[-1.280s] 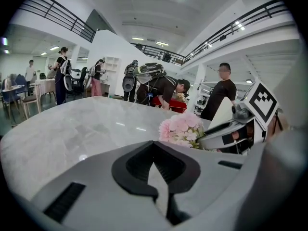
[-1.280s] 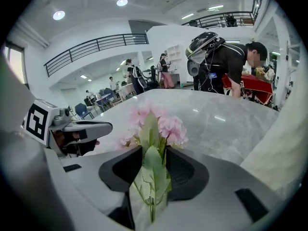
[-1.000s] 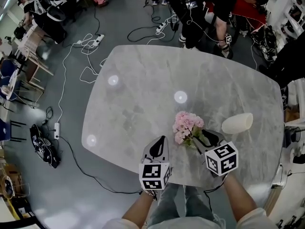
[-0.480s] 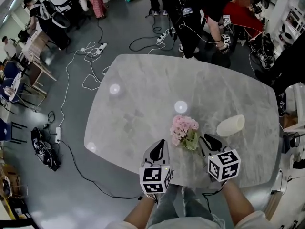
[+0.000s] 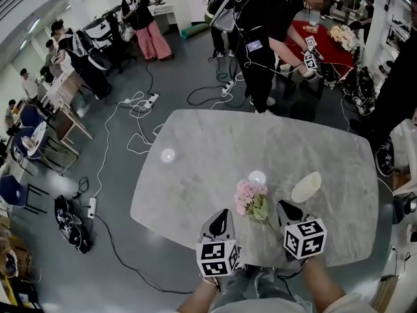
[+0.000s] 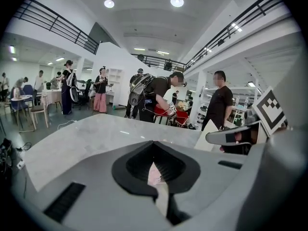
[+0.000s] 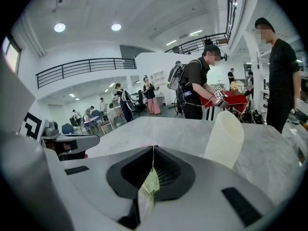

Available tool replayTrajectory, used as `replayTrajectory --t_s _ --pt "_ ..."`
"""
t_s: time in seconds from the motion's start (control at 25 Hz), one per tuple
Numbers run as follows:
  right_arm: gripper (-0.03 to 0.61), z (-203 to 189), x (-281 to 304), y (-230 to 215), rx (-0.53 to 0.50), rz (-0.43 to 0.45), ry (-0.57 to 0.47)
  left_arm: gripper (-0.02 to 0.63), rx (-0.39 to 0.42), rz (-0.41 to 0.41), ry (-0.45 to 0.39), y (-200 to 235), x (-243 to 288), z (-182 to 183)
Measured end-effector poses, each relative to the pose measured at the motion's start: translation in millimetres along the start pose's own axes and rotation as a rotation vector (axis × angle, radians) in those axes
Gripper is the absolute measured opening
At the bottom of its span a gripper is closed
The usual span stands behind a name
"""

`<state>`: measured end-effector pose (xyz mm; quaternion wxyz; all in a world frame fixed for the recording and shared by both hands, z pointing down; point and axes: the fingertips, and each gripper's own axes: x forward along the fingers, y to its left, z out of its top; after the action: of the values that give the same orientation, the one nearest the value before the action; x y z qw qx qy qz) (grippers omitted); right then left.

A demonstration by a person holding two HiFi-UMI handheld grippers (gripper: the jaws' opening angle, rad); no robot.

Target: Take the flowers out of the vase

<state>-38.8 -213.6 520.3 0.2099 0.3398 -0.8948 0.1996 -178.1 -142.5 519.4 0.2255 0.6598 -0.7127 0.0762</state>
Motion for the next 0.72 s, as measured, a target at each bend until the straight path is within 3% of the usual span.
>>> replayTrajectory --t_s 0.36,0.72 --pt "0.017 29 -39 -10 0.019 -0.02 -0.094 0.005 0.036 -0.013 -0.064 -27 -10 38" --pt "0.018 65 -108 -65 0.061 -0.211 -0.264 0.005 0.082 -0.131 -0.124 -87 8 72"
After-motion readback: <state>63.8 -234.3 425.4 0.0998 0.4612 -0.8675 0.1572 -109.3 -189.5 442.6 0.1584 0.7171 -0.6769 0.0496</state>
